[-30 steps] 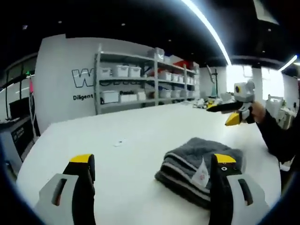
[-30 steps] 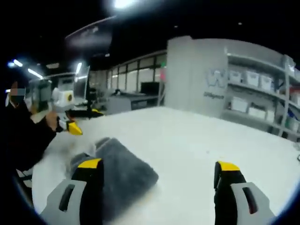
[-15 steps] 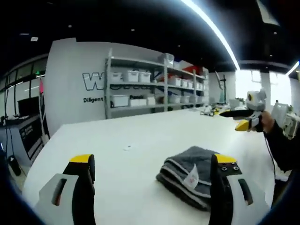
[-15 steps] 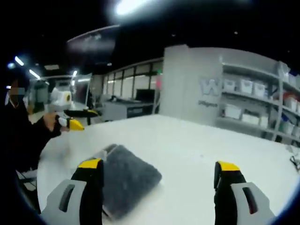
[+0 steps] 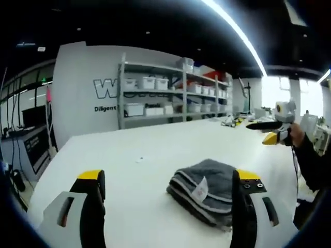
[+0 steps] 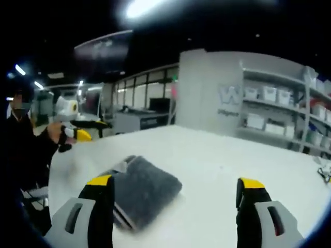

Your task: Open the folded towel by lifting each exposed corner and separating the folded layers until the towel lies flat within the target outline without major curled edges

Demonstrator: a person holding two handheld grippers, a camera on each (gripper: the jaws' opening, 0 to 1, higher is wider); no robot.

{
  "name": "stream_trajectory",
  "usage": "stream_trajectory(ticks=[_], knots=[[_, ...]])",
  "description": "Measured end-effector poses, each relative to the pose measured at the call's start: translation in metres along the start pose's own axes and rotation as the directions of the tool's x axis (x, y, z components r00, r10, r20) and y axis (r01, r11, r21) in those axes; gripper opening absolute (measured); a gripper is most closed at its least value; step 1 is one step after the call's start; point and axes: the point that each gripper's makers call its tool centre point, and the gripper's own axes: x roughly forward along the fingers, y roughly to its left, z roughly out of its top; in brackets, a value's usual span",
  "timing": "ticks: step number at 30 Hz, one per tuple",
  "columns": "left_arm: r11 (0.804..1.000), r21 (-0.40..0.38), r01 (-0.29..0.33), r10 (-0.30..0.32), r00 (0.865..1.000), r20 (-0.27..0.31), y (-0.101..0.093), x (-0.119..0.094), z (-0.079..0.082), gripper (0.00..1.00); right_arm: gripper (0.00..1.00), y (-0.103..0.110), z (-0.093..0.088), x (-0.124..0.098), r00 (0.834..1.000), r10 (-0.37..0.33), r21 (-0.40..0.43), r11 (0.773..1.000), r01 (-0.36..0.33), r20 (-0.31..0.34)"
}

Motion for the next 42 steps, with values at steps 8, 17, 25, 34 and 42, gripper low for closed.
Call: stream_trajectory(ticks=[8, 17, 25, 34, 42], knots=[[1.0, 0.009, 0.006, -0.006, 1.0, -0.004, -0.012, -0.011, -0.003, 0.99, 1.0, -0.002, 0.004, -0.013, 0.999, -0.022, -0.003, 1.0, 0.022, 0.023], [1.0, 0.011, 0.006, -0.005, 1.0, -0.009, -0.024, -0.028, -0.008, 0.99, 1.0, 0.007, -0.004, -0.036, 0.999, -0.041, -0.02, 0.999, 0.042, 0.012], [1.0, -0.008, 0.012, -0.012, 1.0, -0.011, -0.024, -0.033, -0.013, 0.98, 1.0, 0.006, -0.004, -0.049, 0.998, -0.058, -0.023, 0.998, 0.059, 0.016], [1.0, -0.018, 0.016, -0.016, 0.999, -0.027, -0.031, -0.036, -0.021, 0.97, 0.99, 0.008, -0.005, -0.045, 0.999, -0.044, -0.046, 0.998, 0.045, 0.006], [0.999, -0.047, -0.006, 0.004, 1.0, -0.027, -0.05, -0.035, -0.031, 0.98, 0.99, -0.004, 0.002, -0.037, 0.999, -0.023, -0.121, 0.992, 0.02, -0.026]])
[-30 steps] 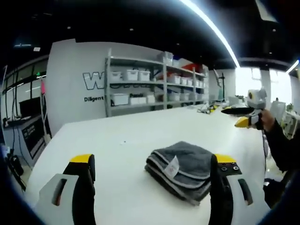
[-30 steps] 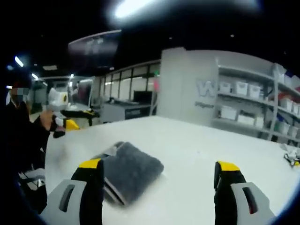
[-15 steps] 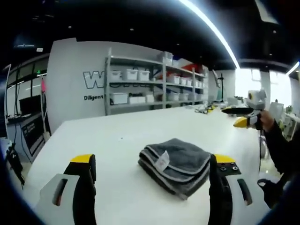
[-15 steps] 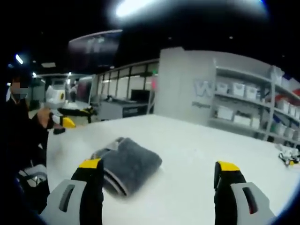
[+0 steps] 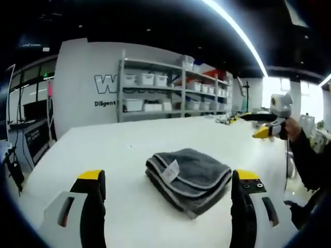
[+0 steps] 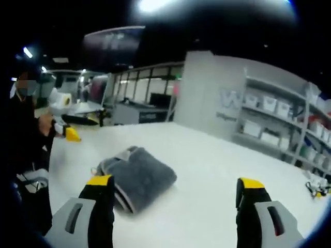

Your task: Open the folded towel by lifting each exposed corner and separating the folded layers until the towel lies flat within the target outline without major curled edges

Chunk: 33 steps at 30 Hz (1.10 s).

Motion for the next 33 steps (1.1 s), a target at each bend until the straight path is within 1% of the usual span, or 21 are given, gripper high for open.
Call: stream_trajectory(ticks=[3, 5, 8, 12, 18, 20, 23, 27, 29, 30, 32, 33], knots=[[1.0, 0.006, -0.001, 0.001, 1.0, -0.009, -0.008, -0.003, -0.001, 0.98, 0.99, -0.006, 0.003, -0.002, 1.0, 0.0, -0.018, 1.0, 0.0, -0.004], [0.999, 0.034, -0.009, 0.01, 1.0, -0.014, -0.012, -0.006, 0.001, 0.98, 0.99, -0.007, 0.003, -0.003, 1.0, 0.0, -0.022, 1.0, -0.001, -0.005], [0.997, 0.068, -0.031, 0.031, 0.999, -0.005, -0.014, -0.01, 0.007, 0.99, 0.99, -0.009, 0.003, -0.003, 1.0, 0.006, -0.019, 1.0, -0.006, 0.0], [0.998, 0.064, -0.025, 0.024, 1.0, 0.012, -0.018, -0.015, 0.013, 0.99, 0.99, -0.01, 0.003, -0.003, 1.0, 0.024, -0.025, 0.999, -0.024, 0.002], [0.996, 0.083, -0.024, 0.023, 1.0, 0.012, -0.027, -0.018, 0.01, 0.98, 0.96, -0.016, 0.007, -0.003, 1.0, 0.027, -0.055, 0.998, -0.027, -0.002], [0.997, 0.072, -0.03, 0.029, 0.999, 0.016, -0.029, -0.021, 0.009, 0.97, 0.96, -0.016, 0.009, -0.002, 0.999, 0.037, -0.061, 0.997, -0.037, -0.006], [0.999, 0.037, -0.037, 0.037, 0.999, 0.016, -0.03, -0.024, 0.007, 0.98, 0.96, -0.015, 0.011, -0.001, 0.998, 0.059, -0.076, 0.995, -0.061, -0.023], [0.999, -0.014, -0.05, 0.05, 0.999, 0.02, -0.028, -0.03, 0.005, 0.97, 0.94, -0.02, 0.015, 0.002, 0.996, 0.078, -0.085, 0.993, -0.081, -0.04], [0.997, -0.049, -0.065, 0.066, 0.998, 0.021, -0.027, -0.031, 0.004, 0.97, 0.92, -0.023, 0.016, 0.004, 0.995, 0.082, -0.097, 0.991, -0.087, -0.054], [0.996, -0.052, -0.07, 0.071, 0.997, 0.018, -0.027, -0.031, 0.003, 0.97, 0.92, -0.024, 0.018, 0.004, 0.994, 0.086, -0.106, 0.99, -0.092, -0.061], [0.992, -0.072, -0.107, 0.11, 0.993, 0.036, -0.022, -0.034, 0.007, 0.97, 0.92, -0.027, 0.022, 0.006, 0.993, 0.095, -0.115, 0.988, -0.103, -0.07], [0.991, -0.077, -0.11, 0.113, 0.993, 0.042, -0.023, -0.035, 0.009, 0.97, 0.92, -0.027, 0.024, 0.006, 0.992, 0.103, -0.119, 0.987, -0.111, -0.072]])
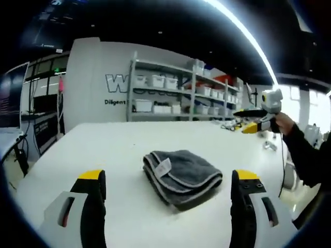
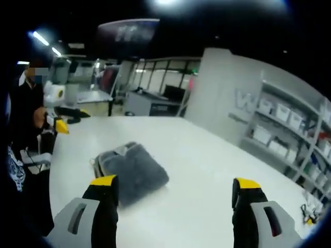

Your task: Open the folded towel by lifting each exposed corner and separating the folded layers until the towel lies flat within the target outline without major curled edges

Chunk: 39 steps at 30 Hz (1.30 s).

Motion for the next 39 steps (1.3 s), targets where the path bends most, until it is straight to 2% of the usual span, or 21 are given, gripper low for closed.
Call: stream_trajectory(ticks=[4, 14, 23, 32, 39], knots=[[0.999, -0.045, 0.011, -0.011, 1.0, 0.015, -0.006, 0.001, 0.006, 0.98, 0.92, -0.004, 0.011, 0.005, 1.0, 0.024, -0.018, 1.0, -0.024, -0.005], [0.997, -0.073, 0.016, -0.016, 1.0, 0.003, -0.017, 0.007, 0.008, 0.99, 0.92, -0.01, 0.028, 0.014, 0.997, 0.071, -0.073, 0.995, -0.072, -0.023], [0.998, -0.064, -0.006, 0.005, 1.0, -0.014, -0.008, 0.005, 0.013, 0.97, 0.91, -0.012, 0.045, 0.025, 0.99, 0.133, -0.135, 0.981, -0.139, -0.054], [0.996, -0.093, -0.015, 0.012, 0.999, -0.039, -0.012, 0.004, 0.006, 0.99, 0.9, -0.011, 0.054, 0.04, 0.978, 0.19, -0.173, 0.964, -0.202, -0.084], [0.994, -0.103, -0.046, 0.044, 0.999, -0.024, -0.008, 0.0, 0.01, 0.99, 0.9, -0.009, 0.065, 0.051, 0.969, 0.235, -0.176, 0.953, -0.245, -0.077]])
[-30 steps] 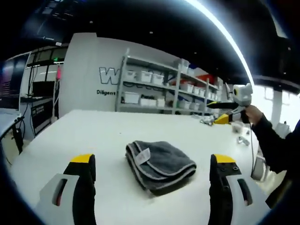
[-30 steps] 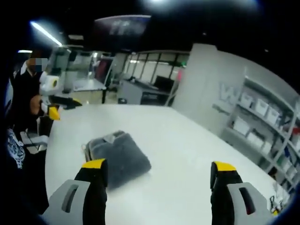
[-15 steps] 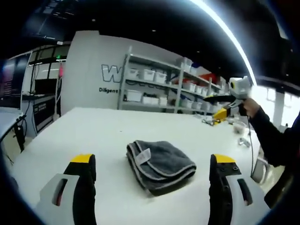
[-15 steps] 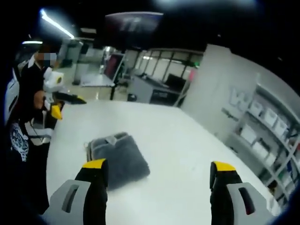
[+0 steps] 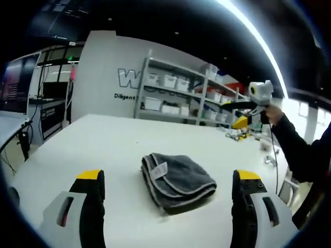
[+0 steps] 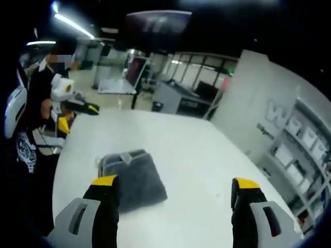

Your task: Open the folded towel by lifting each exposed corner and separating the folded layers until the towel lies flat within the target outline without major curled edges

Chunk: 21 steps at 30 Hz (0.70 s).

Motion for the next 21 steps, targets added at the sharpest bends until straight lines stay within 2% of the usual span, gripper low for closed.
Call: stream_trajectory(ticks=[7, 12, 21], knots=[[1.0, 0.002, -0.018, 0.018, 1.0, 0.001, 0.006, 0.0, 0.001, 0.99, 0.89, -0.007, 0.011, 0.016, 0.999, 0.032, -0.006, 0.999, -0.032, 0.009], [1.0, -0.004, -0.017, 0.017, 1.0, -0.004, 0.002, 0.0, 0.001, 0.99, 0.89, -0.015, 0.02, 0.025, 0.999, 0.048, -0.017, 0.999, -0.048, 0.009], [0.999, -0.021, -0.025, 0.025, 1.0, -0.007, 0.002, -0.001, -0.001, 0.99, 0.89, -0.023, 0.027, 0.035, 0.997, 0.072, -0.047, 0.996, -0.073, -0.02]])
